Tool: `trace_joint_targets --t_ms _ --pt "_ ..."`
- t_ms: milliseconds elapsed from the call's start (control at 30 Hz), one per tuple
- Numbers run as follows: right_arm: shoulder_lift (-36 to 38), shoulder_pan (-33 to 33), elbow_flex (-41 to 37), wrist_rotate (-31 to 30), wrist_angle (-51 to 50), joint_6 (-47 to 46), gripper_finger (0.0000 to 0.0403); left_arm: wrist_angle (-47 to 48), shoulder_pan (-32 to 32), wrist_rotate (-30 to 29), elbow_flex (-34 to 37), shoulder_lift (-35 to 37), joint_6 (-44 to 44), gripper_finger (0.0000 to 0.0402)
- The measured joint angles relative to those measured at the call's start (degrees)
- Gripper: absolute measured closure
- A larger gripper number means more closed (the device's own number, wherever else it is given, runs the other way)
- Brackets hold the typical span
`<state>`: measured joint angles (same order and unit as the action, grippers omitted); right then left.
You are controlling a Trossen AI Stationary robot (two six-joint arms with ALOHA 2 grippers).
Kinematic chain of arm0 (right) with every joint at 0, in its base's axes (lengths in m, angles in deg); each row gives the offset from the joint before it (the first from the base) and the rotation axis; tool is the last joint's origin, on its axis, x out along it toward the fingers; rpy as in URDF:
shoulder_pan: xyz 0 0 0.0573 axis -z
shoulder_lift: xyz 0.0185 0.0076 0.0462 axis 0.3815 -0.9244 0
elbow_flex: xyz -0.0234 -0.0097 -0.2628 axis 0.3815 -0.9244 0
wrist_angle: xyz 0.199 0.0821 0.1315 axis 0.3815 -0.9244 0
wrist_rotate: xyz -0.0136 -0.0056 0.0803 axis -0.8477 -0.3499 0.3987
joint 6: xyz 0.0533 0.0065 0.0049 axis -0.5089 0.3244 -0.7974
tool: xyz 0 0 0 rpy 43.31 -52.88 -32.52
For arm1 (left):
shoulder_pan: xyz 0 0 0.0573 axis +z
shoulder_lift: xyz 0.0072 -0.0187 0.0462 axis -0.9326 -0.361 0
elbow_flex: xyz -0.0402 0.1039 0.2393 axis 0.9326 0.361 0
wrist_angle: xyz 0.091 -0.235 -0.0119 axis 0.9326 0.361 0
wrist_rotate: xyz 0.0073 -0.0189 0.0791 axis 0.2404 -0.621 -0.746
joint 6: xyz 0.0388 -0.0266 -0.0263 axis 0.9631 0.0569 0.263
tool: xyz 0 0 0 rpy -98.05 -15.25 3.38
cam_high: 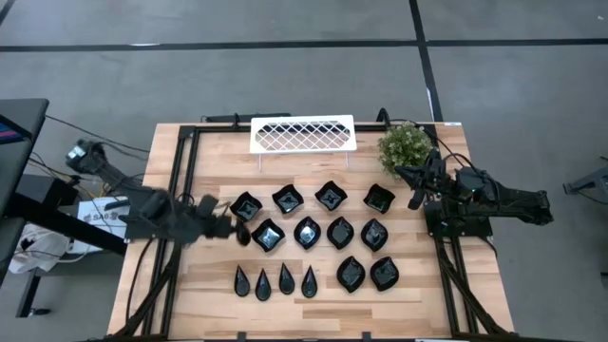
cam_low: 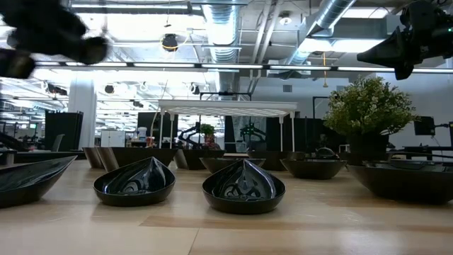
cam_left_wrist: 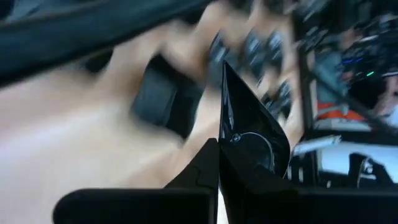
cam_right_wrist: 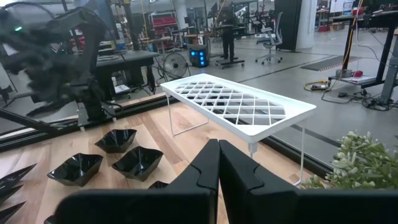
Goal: Pick & Place Mini shaped plates
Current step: Put the black drop-shaped plate on the shelf
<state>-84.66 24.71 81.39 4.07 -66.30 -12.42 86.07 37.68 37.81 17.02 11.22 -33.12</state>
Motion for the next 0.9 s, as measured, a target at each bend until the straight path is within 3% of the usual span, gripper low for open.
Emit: trace_joint_targets --t_ms 167,267,433,667,900 --pt "0.0 0.0 0.0 0.0 0.0 -0.4 0.0401 -9.4 15.0 3.4 0.0 2.5 21.0 0.0398" --pt "0.0 0.0 0.0 0.0 0.0 -2.2 0.0401 -13.8 23.6 9.1 0.0 3.2 31.4 0.0398" --pt "0.0 0.0 0.0 0.0 0.0 -4.0 0.0401 -17.9 34.8 19.8 0.0 3.2 41.4 0.0398" --pt "0.0 0.0 0.0 0.0 0.0 -4.0 0.0401 -17.7 40.9 24.6 -5.7 1.2 52.2 0.0398" --pt "0.0 0.0 0.0 0.0 -0.1 -4.0 0.0401 -15.5 44.1 24.5 -17.4 -9.1 61.8 0.0398"
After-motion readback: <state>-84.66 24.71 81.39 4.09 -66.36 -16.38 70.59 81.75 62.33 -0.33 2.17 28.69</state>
